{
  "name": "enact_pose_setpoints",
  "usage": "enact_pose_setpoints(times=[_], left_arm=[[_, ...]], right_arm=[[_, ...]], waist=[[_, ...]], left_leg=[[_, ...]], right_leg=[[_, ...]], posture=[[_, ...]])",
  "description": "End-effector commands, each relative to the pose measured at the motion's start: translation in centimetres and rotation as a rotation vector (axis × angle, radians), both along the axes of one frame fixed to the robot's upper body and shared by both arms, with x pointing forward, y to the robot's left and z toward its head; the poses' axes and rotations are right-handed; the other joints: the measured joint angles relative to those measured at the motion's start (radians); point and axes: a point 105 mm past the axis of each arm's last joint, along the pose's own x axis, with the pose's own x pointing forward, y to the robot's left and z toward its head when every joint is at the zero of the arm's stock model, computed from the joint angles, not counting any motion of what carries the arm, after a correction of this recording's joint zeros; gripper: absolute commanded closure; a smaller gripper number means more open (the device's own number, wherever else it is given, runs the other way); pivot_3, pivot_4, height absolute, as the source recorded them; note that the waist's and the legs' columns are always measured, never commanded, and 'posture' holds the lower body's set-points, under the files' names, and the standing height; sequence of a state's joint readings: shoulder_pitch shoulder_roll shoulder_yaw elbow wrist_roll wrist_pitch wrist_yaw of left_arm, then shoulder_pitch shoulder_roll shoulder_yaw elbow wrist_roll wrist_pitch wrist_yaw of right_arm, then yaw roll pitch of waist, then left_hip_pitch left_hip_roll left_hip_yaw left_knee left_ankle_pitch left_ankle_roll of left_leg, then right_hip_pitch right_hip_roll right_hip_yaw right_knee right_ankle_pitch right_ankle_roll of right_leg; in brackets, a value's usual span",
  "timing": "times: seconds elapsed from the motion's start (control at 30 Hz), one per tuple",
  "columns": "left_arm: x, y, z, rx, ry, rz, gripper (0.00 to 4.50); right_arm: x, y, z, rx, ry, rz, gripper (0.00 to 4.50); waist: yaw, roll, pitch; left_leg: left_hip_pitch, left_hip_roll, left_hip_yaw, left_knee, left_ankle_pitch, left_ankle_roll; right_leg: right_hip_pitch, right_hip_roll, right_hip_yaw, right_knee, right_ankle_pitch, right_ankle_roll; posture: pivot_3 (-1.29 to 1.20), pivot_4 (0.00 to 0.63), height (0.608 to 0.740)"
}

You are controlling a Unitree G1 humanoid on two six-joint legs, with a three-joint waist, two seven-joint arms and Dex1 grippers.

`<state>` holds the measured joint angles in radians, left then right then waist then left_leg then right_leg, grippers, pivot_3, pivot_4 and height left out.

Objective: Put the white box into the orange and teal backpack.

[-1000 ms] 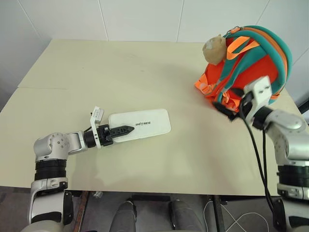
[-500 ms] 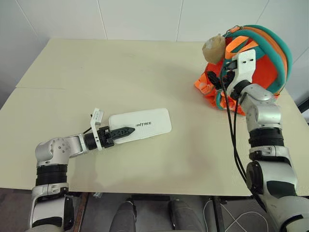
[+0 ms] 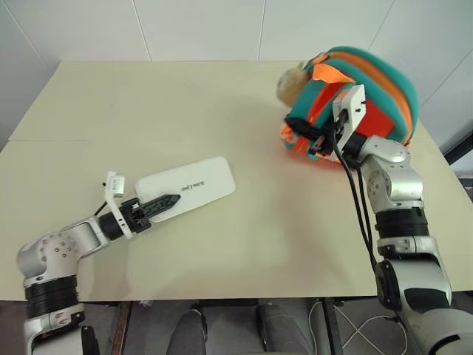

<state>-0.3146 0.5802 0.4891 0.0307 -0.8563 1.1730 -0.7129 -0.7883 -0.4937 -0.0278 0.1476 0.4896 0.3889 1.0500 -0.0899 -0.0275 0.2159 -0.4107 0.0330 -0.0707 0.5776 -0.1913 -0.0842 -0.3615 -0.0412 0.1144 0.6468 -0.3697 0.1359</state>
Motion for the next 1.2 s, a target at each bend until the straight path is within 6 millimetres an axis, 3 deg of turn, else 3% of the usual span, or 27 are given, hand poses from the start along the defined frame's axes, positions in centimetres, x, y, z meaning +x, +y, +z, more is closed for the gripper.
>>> enact_pose_setpoints(times=[0.03, 0.17, 0.3, 0.37, 0.47, 0.6, 0.77, 0.93, 1.07, 1.2], left_arm=[[-0.7, 2.4, 0.1, 0.088, -0.012, 0.079, 3.18], [-1.3, 2.7, 0.3, 0.146, -0.052, 0.059, 3.18], [-1.4, 2.9, 0.8, 0.092, -0.092, 0.078, 3.18], [-2.2, 2.2, 1.5, 0.094, -0.158, 0.031, 3.18], [-2.7, 2.4, 3.2, 0.099, -0.276, 0.056, 3.18], [-4.7, 1.9, 5.5, 0.16, -0.421, -0.012, 3.18], [-6.3, 1.7, 8.3, 0.245, -0.547, -0.047, 3.18], [-7.2, -0.6, 9.8, 0.311, -0.619, -0.168, 3.18], [-6.8, -1.1, 11.0, 0.346, -0.678, -0.182, 3.18], [-4.9, -1.1, 12.4, 0.413, -0.788, -0.135, 3.18]], right_arm=[[-6.5, 2.7, 1.8, -0.023, 0.066, 0.352, 4.47], [-10.4, 2.9, 1.7, -0.121, 0.124, 0.531, 4.47], [-11.7, 2.1, 1.4, -0.168, 0.205, 0.594, 4.47], [-11.1, 1.2, 0.4, -0.209, 0.245, 0.563, 4.47], [-8.4, -0.1, -0.9, -0.233, 0.268, 0.434, 4.47], [-6.4, -0.2, -1.8, -0.231, 0.279, 0.37, 4.47], [-5.9, 0.0, -2.9, -0.242, 0.294, 0.364, 4.47], [-5.6, 0.5, -3.2, -0.232, 0.292, 0.373, 4.47], [-5.8, 0.8, -3.5, -0.231, 0.296, 0.383, 4.47], [-6.4, 0.8, -3.5, -0.236, 0.308, 0.417, 4.47]], waist=[[0.001, 0.0, 0.0], [0.007, 0.0, 0.0], [0.012, -0.001, 0.0], [0.012, -0.001, 0.0], [0.013, -0.001, 0.0], [0.016, -0.002, 0.001], [0.027, -0.002, 0.001], [0.034, -0.002, 0.001], [0.034, -0.002, 0.001], [0.035, -0.002, 0.001]], left_leg=[[0.0, 0.0, 0.0, 0.0, 0.0, 0.0], [0.001, 0.0, 0.0, 0.0, -0.001, 0.0], [0.001, -0.001, 0.0, 0.0, -0.001, 0.0], [0.0, -0.001, 0.0, 0.0, -0.001, 0.001], [-0.001, -0.001, 0.001, 0.0, -0.003, 0.001], [-0.01, -0.001, 0.001, 0.001, -0.003, 0.001], [-0.015, 0.0, 0.001, 0.001, -0.003, 0.001], [-0.015, -0.001, 0.001, 0.003, -0.003, 0.001], [-0.014, -0.001, 0.001, 0.004, -0.003, 0.001], [-0.014, -0.001, 0.001, 0.004, -0.003, 0.001]], right_leg=[[0.0, 0.0, 0.0, 0.0, 0.0, -0.001], [0.0, -0.001, 0.0, -0.001, -0.001, -0.002], [0.001, -0.002, 0.0, -0.003, -0.002, -0.003], [0.0, -0.002, 0.0, -0.003, -0.002, -0.003], [0.0, -0.002, 0.0, -0.005, -0.002, -0.004], [-0.009, -0.002, 0.0, -0.004, -0.002, -0.004], [-0.015, -0.001, 0.0, -0.003, -0.003, -0.004], [-0.014, -0.002, 0.0, -0.001, -0.003, -0.004], [-0.014, -0.001, 0.0, 0.0, -0.003, -0.004], [-0.014, -0.001, 0.0, 0.0, -0.003, -0.004]], posture=[[0.0, 0.15, 0.74], [0.0, 0.15, 0.74], [0.0, 0.15, 0.74], [0.0, 0.15, 0.74], [0.0, 0.15, 0.74], [0.0, 0.15, 0.74], [0.0, 0.15, 0.74], [0.0, 0.15, 0.74], [0.0, 0.15, 0.74], [0.0, 0.15, 0.74]])
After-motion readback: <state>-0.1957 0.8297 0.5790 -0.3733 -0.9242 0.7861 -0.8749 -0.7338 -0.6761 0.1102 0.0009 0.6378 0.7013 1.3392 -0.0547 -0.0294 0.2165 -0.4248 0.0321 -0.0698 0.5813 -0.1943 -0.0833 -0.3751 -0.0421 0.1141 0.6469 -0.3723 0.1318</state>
